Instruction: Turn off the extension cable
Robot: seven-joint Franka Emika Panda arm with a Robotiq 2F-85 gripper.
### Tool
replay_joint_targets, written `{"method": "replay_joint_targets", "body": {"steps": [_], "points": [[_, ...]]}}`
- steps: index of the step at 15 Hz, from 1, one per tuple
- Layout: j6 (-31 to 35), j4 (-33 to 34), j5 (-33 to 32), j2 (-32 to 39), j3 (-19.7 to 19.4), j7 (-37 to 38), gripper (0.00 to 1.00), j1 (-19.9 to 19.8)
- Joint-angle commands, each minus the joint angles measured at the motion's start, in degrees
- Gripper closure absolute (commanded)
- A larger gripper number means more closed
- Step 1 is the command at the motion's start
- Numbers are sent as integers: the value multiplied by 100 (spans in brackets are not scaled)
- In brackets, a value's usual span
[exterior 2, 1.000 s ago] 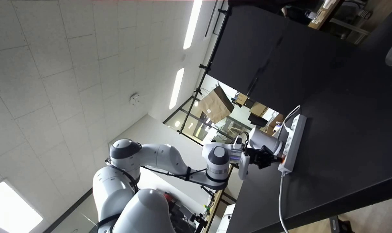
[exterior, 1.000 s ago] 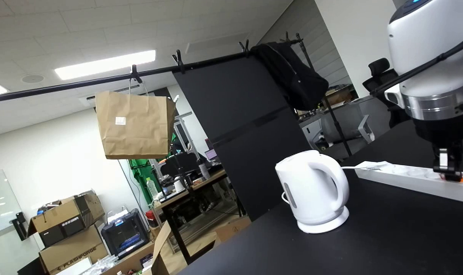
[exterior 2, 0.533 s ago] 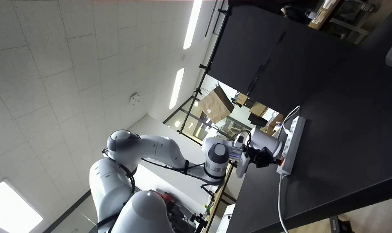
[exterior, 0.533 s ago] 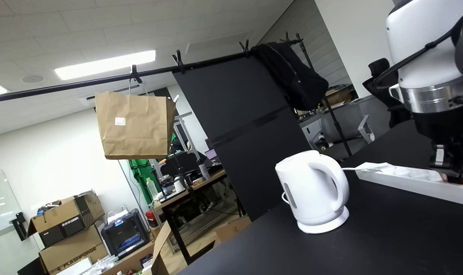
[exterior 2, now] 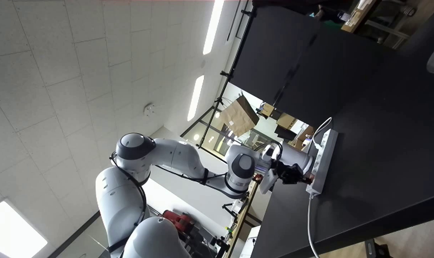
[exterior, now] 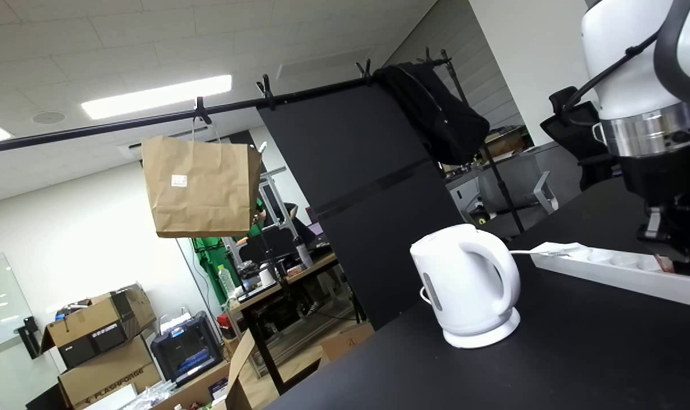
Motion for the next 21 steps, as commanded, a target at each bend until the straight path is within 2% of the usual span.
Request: {"method": "replay_joint_targets", "body": {"steps": [1, 11, 17, 21], "points": [[-146, -41, -34, -49, 314, 234, 100, -314], [-465, 190, 62, 176, 858, 97, 100, -1066], [-679, 394, -267, 438, 462, 354, 100, -751], [-791, 384, -205, 210, 616, 310, 100, -820]]}}
